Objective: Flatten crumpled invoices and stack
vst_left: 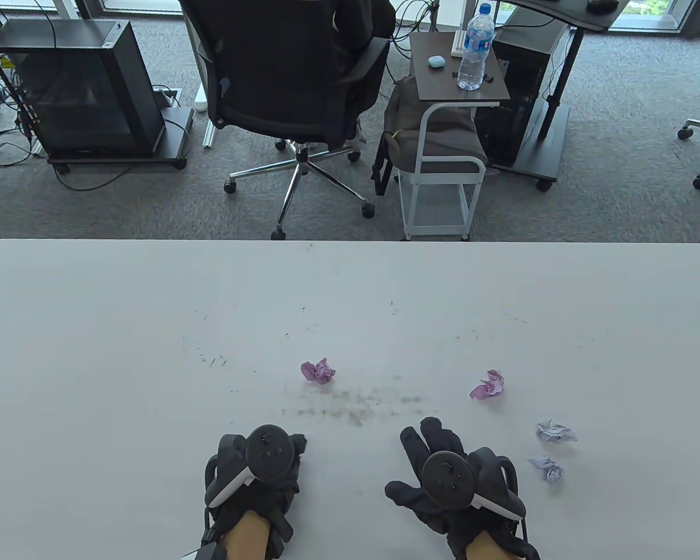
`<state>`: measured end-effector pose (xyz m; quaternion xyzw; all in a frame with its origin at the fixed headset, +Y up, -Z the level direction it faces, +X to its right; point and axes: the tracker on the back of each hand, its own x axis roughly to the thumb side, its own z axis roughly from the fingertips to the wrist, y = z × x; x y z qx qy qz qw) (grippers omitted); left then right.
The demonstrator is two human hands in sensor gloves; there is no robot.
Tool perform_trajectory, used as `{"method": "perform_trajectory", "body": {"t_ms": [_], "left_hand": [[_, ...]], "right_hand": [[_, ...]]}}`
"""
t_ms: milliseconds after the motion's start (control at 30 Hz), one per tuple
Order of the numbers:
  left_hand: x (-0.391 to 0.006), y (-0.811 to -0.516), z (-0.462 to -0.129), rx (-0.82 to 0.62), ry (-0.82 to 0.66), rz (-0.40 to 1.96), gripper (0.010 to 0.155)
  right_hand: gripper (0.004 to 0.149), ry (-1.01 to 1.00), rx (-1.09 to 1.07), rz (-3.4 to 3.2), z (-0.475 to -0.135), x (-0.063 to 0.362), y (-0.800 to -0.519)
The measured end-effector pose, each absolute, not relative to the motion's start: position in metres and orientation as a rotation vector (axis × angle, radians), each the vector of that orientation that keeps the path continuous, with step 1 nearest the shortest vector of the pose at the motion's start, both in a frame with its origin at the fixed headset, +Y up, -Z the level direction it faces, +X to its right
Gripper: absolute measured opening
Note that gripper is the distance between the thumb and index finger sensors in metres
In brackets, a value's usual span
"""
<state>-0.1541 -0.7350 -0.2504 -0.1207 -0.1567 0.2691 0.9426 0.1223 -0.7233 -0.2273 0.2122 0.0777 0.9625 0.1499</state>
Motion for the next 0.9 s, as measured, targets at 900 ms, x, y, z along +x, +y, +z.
{"method": "perform_trajectory", "body": {"t_ms": [900], "left_hand": [[-0.11, -0.684, -0.213, -0.016, -0.695, 0.869, 0.063]], "right_hand": [[0.045, -0.079, 0.624, 2.033, -0.206, 0.12, -0.688]]}}
